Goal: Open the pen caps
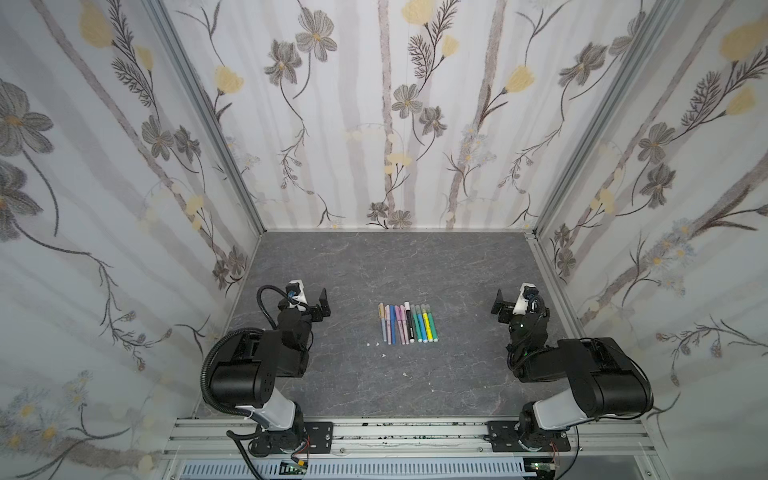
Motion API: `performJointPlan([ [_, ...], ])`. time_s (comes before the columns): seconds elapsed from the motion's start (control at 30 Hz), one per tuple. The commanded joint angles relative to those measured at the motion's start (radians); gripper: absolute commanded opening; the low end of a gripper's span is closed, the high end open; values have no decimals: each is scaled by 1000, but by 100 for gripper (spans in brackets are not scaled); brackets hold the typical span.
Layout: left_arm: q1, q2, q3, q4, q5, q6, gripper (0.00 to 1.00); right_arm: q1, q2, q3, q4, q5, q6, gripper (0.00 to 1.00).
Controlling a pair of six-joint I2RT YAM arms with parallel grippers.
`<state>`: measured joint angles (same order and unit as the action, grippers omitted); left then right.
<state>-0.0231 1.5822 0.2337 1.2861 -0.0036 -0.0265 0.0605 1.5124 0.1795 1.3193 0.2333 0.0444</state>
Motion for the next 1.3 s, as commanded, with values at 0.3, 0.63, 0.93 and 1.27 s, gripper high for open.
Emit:
performJointPlan([
  [0.3,2,1,6,47,-2,3,100,-6,0,6,28,11,5,100],
  [0.63,3,2,6,47,-1,2,100,-6,0,6,26,10,6,100],
  [0.93,2,0,5,50,-42,-9,100,-6,-2,5,29,11,6,100],
  [1.27,0,-255,286,-591,-233,-235,100,104,-278,163,-449,232,58,100],
])
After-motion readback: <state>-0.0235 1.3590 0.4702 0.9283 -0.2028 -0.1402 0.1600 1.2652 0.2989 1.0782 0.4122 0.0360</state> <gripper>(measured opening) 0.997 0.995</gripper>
